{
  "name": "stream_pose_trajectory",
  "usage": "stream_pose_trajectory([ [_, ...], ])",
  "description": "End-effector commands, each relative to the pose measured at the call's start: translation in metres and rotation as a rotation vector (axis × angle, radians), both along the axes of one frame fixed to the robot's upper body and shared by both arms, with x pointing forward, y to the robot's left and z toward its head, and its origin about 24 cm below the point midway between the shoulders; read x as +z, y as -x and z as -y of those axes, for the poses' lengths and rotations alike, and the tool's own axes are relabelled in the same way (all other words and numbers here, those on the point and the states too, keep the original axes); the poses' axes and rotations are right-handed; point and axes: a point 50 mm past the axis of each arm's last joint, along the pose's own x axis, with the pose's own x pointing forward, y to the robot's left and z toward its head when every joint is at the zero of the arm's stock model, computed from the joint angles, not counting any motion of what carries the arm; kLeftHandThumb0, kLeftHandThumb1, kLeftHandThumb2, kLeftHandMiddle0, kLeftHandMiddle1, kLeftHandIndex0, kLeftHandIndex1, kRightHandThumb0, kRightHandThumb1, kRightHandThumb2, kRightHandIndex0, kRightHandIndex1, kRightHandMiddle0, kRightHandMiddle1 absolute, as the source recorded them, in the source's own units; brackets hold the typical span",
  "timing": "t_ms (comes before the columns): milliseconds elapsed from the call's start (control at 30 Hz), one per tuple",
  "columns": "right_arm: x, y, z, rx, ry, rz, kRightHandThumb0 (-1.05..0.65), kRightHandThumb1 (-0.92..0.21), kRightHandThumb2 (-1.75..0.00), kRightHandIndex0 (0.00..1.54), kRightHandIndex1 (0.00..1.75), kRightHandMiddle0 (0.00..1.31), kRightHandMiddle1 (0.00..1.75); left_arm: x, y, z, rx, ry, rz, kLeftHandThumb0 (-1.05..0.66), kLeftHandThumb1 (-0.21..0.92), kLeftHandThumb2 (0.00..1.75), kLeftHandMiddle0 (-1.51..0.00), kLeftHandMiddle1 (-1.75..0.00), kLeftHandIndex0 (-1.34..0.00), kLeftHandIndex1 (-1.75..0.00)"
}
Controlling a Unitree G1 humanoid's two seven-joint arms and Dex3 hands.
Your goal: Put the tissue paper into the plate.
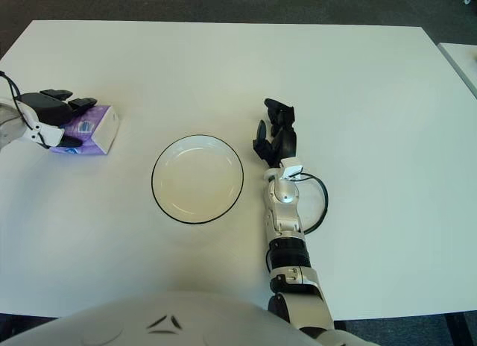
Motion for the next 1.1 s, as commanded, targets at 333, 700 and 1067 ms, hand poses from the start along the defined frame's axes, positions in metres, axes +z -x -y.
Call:
stream_pose_trajectory([
  [333,-0.056,0.033,0.017,-0.053,-0.016,-0.289,-0.52,-0.92,-0.69,0.26,0.51,0.0,1.12,-0.057,0.013,-0.006,0.026,-0.043,-0.2,-0.98,0.92,0.51,-0.12,-0.03,0.0,-0.08],
  [700,-0.054,0.033,0.018,-0.054,-0.008,-0.291,-0.53,-0.92,-0.7,0.25,0.51,0.0,1.13,-0.066,0.01,-0.007,0.033,-0.018,-0.216,-0.89,0.92,0.34,-0.29,-0.8,0.0,-0.99],
  [1067,-0.053,0.035,0.019,-0.057,0.0,-0.289,-0.53,-0.92,-0.7,0.25,0.51,0.0,1.14,-0.085,0.013,-0.003,0.058,0.075,-0.177,-0.69,0.62,0.6,-0.5,-1.69,-0.31,-1.73],
])
